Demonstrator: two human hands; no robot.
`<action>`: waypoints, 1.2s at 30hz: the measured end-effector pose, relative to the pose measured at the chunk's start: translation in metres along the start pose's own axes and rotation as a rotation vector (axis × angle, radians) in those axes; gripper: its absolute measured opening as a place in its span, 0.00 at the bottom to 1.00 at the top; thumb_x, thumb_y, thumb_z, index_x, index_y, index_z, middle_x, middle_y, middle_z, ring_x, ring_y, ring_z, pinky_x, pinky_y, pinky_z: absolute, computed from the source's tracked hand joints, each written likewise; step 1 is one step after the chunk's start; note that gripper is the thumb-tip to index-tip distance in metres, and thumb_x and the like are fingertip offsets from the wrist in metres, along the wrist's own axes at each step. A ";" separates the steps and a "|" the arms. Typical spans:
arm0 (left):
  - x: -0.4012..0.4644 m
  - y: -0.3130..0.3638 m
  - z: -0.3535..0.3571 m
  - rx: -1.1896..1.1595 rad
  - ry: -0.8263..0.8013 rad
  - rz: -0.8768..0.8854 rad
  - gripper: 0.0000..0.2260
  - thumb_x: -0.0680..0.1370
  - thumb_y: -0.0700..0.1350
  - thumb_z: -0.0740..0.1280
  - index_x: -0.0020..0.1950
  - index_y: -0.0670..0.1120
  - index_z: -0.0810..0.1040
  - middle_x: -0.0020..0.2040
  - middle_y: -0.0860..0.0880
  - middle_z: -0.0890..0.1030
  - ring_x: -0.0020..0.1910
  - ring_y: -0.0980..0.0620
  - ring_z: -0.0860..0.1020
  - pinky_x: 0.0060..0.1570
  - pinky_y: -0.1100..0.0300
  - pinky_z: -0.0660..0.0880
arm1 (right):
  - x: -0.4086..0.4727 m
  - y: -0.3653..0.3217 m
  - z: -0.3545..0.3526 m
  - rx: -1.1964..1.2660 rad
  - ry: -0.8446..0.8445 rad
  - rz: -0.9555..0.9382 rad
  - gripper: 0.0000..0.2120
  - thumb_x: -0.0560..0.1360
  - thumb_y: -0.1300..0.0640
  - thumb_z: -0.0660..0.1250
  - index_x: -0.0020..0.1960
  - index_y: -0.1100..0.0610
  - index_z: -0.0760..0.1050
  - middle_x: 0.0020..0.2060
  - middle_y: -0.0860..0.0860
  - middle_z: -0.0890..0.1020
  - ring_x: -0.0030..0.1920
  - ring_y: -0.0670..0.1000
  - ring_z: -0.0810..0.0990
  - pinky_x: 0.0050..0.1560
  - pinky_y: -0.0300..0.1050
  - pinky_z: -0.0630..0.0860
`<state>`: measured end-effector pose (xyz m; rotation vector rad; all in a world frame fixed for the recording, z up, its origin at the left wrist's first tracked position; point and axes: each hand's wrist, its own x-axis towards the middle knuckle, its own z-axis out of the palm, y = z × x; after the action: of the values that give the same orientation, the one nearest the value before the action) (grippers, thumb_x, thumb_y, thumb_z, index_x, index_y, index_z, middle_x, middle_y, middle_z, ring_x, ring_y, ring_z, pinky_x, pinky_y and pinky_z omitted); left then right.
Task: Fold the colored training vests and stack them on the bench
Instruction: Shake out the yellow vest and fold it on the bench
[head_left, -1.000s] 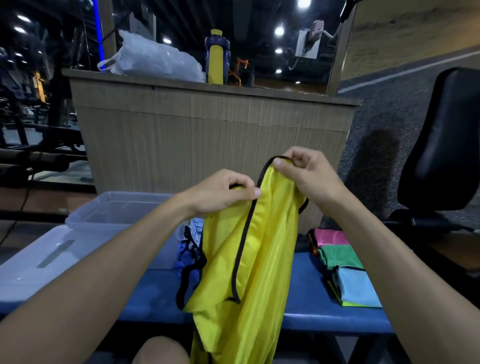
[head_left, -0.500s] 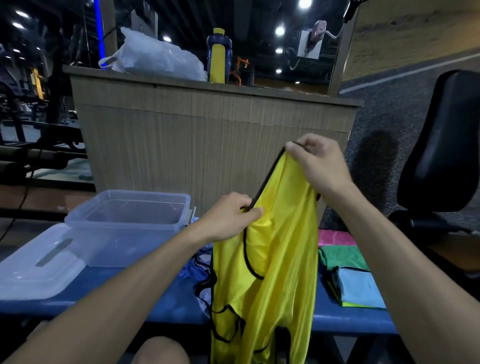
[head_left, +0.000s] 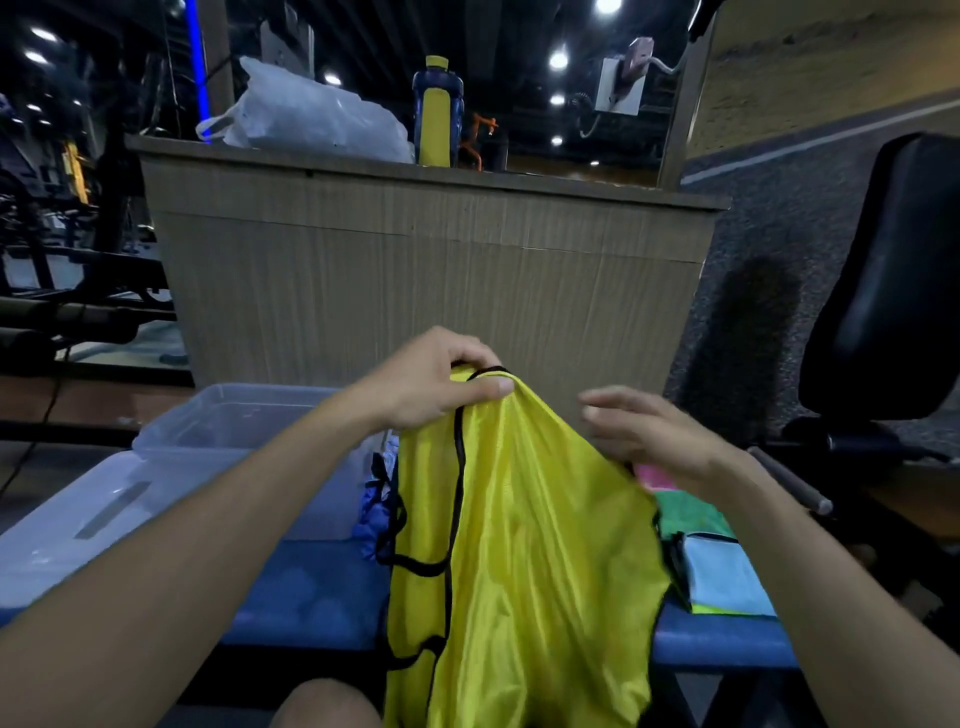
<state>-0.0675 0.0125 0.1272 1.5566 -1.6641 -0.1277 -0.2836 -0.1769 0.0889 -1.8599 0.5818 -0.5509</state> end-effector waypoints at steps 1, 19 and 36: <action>0.005 0.006 -0.003 0.037 -0.038 0.023 0.06 0.78 0.50 0.73 0.48 0.49 0.85 0.44 0.58 0.82 0.46 0.59 0.81 0.49 0.62 0.75 | -0.004 -0.006 0.013 0.111 -0.154 -0.037 0.16 0.77 0.54 0.71 0.64 0.55 0.79 0.58 0.52 0.84 0.59 0.54 0.83 0.60 0.50 0.77; -0.012 0.019 -0.020 -0.136 -0.130 -0.071 0.07 0.79 0.48 0.71 0.53 0.46 0.86 0.50 0.49 0.86 0.49 0.54 0.83 0.48 0.62 0.77 | 0.000 -0.042 0.057 0.128 -0.143 -0.432 0.10 0.75 0.52 0.74 0.47 0.59 0.81 0.41 0.56 0.81 0.43 0.52 0.78 0.44 0.45 0.74; -0.017 0.013 -0.016 -0.272 -0.060 -0.162 0.08 0.84 0.43 0.65 0.58 0.50 0.83 0.41 0.36 0.75 0.43 0.45 0.71 0.45 0.55 0.70 | -0.011 -0.055 0.052 0.142 0.132 -0.561 0.08 0.79 0.66 0.69 0.45 0.57 0.72 0.36 0.51 0.77 0.35 0.45 0.73 0.36 0.39 0.69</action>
<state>-0.0700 0.0369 0.1369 1.4878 -1.4934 -0.4701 -0.2525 -0.1151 0.1225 -1.8538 0.0877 -1.0595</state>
